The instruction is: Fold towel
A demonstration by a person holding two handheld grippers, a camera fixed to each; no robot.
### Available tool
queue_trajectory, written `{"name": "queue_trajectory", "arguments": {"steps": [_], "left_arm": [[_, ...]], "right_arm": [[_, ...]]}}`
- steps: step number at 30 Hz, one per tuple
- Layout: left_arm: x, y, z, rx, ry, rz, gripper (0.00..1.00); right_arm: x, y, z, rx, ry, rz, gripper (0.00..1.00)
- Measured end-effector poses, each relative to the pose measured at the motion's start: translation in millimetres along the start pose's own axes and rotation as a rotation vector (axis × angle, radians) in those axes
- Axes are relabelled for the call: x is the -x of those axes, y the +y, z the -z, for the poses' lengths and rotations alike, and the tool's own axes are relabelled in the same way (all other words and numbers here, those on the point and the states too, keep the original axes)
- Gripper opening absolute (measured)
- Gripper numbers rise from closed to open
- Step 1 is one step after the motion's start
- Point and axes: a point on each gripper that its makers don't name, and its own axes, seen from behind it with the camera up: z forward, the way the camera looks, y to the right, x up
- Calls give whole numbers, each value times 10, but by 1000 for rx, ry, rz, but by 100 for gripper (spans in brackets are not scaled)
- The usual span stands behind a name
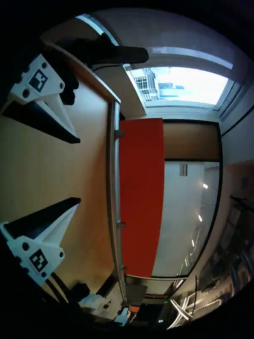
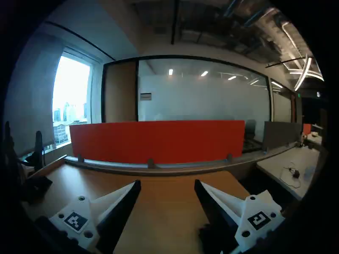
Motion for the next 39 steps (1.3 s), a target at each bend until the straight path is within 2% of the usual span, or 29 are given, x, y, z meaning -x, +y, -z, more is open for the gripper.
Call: {"name": "queue_trajectory", "arguments": {"steps": [7, 18, 27, 32, 39], "left_arm": [[-194, -72, 23, -11, 81, 10, 94], [-234, -140, 74, -21, 130, 4, 94], [-350, -150, 114, -11, 202, 23, 94], [-324, -144, 108, -4, 221, 20, 94], [-212, -162, 86, -8, 241, -10, 94]], "right_arm": [[-112, -247, -21, 1, 35, 6, 98], [-178, -514, -71, -14, 38, 15, 98], [-311, -759, -70, -18, 48, 23, 98], [-360, -884, -53, -22, 54, 36, 98], [-360, -1018, -56, -28, 51, 55, 98]]}}
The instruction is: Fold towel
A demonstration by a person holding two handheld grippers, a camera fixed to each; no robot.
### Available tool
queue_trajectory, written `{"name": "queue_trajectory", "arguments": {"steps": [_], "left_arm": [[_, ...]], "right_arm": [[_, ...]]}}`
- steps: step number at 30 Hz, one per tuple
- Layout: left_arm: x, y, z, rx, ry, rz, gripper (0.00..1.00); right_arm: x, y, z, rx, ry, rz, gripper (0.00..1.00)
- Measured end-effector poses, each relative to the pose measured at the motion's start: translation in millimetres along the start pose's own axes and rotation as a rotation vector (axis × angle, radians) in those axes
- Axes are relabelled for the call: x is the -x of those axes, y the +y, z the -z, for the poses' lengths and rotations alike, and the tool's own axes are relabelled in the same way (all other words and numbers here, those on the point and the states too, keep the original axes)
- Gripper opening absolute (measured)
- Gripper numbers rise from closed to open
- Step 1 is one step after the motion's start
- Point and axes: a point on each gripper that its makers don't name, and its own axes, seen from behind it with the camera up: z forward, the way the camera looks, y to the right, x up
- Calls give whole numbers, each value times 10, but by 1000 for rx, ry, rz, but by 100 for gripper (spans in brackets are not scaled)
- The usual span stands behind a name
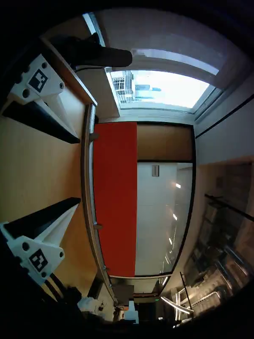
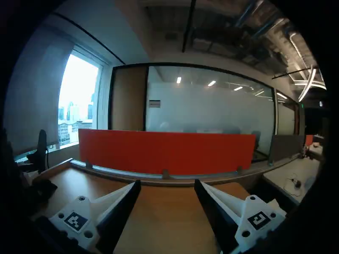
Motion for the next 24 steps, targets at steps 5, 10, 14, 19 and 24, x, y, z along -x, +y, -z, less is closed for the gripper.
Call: {"name": "queue_trajectory", "arguments": {"steps": [5, 10, 14, 19, 24], "left_arm": [[136, -30, -13, -3, 19, -2, 94], [274, -71, -42, -11, 50, -37, 94], [449, -107, -69, -25, 54, -62, 94], [660, -116, -91, -30, 65, -59, 94], [848, -110, -98, -38, 70, -42, 94]], "right_arm": [[-17, -80, -18, -4, 12, -4, 98], [32, -145, -29, -10, 16, 10, 98], [101, -187, -41, -10, 11, 30, 98], [124, -248, -80, -9, 15, 47, 98], [159, -312, -131, -12, 20, 57, 98]]}}
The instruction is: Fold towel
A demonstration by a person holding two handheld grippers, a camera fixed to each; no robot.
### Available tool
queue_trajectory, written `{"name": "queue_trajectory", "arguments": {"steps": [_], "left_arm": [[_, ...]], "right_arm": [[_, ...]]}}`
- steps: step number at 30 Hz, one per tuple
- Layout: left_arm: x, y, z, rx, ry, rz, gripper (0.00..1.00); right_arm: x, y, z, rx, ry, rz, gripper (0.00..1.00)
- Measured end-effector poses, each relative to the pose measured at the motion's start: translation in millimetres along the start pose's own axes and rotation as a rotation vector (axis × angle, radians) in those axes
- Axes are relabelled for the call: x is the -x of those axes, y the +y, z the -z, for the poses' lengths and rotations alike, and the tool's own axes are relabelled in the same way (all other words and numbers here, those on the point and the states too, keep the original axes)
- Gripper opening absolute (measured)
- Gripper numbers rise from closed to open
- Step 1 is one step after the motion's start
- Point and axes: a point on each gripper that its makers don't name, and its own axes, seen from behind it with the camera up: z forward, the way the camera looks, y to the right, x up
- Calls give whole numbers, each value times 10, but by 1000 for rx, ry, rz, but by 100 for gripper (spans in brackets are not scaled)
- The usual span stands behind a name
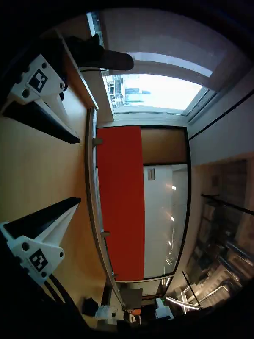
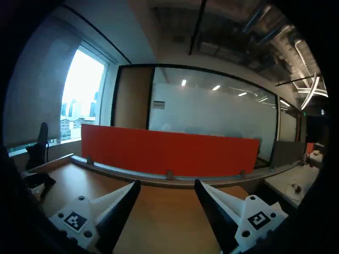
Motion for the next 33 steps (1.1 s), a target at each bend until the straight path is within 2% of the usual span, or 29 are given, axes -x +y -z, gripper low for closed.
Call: {"name": "queue_trajectory", "arguments": {"steps": [9, 21, 33], "left_arm": [[237, 104, 21, -10, 7, 13, 94], [423, 310, 89, -7, 16, 19, 94], [558, 341, 123, -20, 1, 19, 94]], "right_arm": [[204, -46, -66, -11, -4, 23, 98], [384, 120, -44, 4, 13, 10, 98], [404, 281, 16, 21, 21, 9, 98]]}}
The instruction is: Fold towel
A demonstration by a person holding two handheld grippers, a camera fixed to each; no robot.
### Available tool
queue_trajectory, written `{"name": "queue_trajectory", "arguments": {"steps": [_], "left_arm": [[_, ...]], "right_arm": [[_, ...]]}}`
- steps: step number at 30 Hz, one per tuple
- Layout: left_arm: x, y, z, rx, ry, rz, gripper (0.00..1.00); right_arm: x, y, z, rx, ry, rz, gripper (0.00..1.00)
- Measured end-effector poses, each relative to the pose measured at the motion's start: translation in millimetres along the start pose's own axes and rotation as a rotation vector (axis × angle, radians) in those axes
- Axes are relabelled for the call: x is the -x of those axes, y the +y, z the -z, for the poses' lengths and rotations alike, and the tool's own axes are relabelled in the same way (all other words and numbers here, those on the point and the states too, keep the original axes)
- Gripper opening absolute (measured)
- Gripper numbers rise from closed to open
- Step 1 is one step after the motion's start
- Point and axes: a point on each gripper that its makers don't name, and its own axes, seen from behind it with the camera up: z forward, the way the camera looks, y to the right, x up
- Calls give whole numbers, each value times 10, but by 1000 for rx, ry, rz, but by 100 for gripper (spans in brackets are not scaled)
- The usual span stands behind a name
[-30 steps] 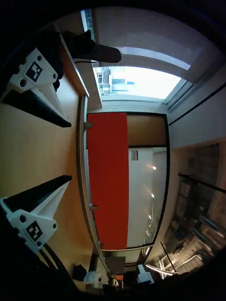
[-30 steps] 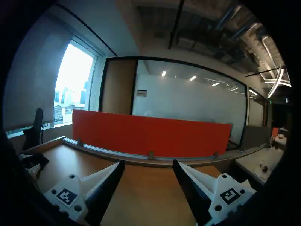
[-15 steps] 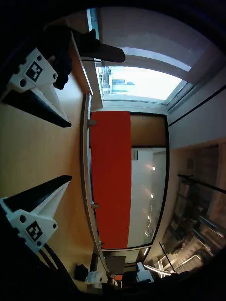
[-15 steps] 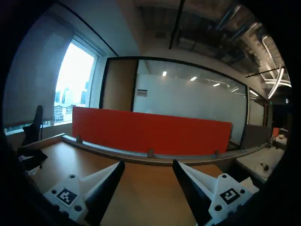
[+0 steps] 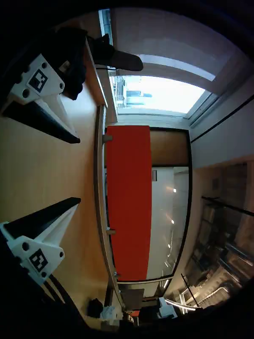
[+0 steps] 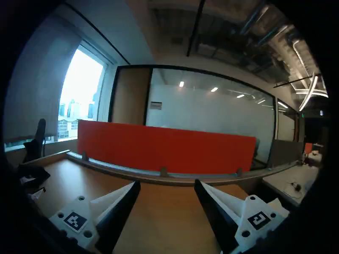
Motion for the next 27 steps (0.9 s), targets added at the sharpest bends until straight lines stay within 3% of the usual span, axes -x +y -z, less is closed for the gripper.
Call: {"name": "queue_trajectory", "arguments": {"steps": [27], "left_arm": [[119, -31, -23, -7, -21, 7, 94]], "right_arm": [[96, 144, 18, 21, -1, -3, 98]]}}
